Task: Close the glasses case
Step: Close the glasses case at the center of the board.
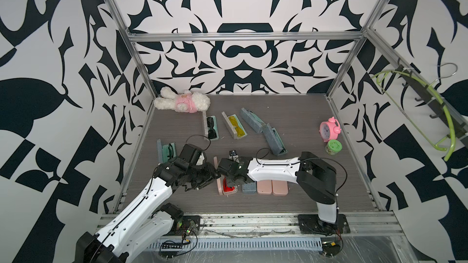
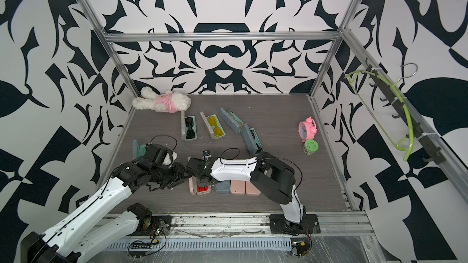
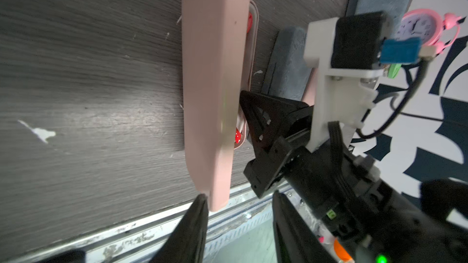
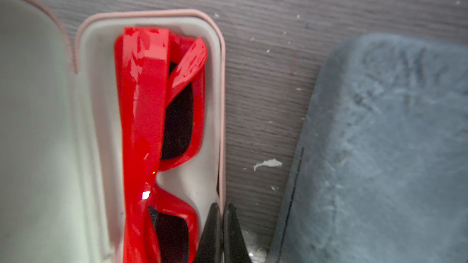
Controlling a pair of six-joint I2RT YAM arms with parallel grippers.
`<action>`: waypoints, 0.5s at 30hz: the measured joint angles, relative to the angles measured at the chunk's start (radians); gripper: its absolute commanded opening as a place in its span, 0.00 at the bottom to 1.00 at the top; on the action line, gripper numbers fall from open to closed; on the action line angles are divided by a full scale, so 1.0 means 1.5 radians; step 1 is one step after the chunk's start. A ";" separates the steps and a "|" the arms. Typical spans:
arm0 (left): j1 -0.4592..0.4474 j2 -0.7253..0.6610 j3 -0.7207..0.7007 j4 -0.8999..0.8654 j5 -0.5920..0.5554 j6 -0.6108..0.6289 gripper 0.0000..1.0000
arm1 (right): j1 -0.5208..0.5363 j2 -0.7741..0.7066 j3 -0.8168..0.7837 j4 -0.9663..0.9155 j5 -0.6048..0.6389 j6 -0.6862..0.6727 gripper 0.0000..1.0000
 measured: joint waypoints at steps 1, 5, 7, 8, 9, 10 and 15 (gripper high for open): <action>-0.002 0.003 -0.002 0.005 -0.001 -0.001 0.40 | 0.000 -0.001 -0.002 0.002 -0.001 0.000 0.04; -0.006 0.011 -0.016 0.018 -0.005 -0.006 0.34 | 0.000 -0.004 -0.007 0.008 0.000 0.001 0.03; -0.009 0.016 -0.020 0.022 -0.008 -0.007 0.32 | 0.000 -0.005 -0.009 0.011 -0.001 0.001 0.03; -0.010 0.019 -0.021 0.023 -0.011 -0.007 0.30 | 0.000 -0.005 -0.010 0.012 -0.001 0.001 0.03; -0.010 0.021 -0.022 0.025 -0.013 -0.007 0.30 | 0.000 -0.006 -0.011 0.013 -0.001 0.001 0.03; -0.010 0.022 -0.022 0.026 -0.014 -0.006 0.30 | 0.000 -0.006 -0.011 0.013 -0.001 0.001 0.03; -0.013 0.035 -0.022 0.031 -0.022 -0.006 0.27 | 0.000 -0.006 -0.011 0.013 -0.001 0.001 0.03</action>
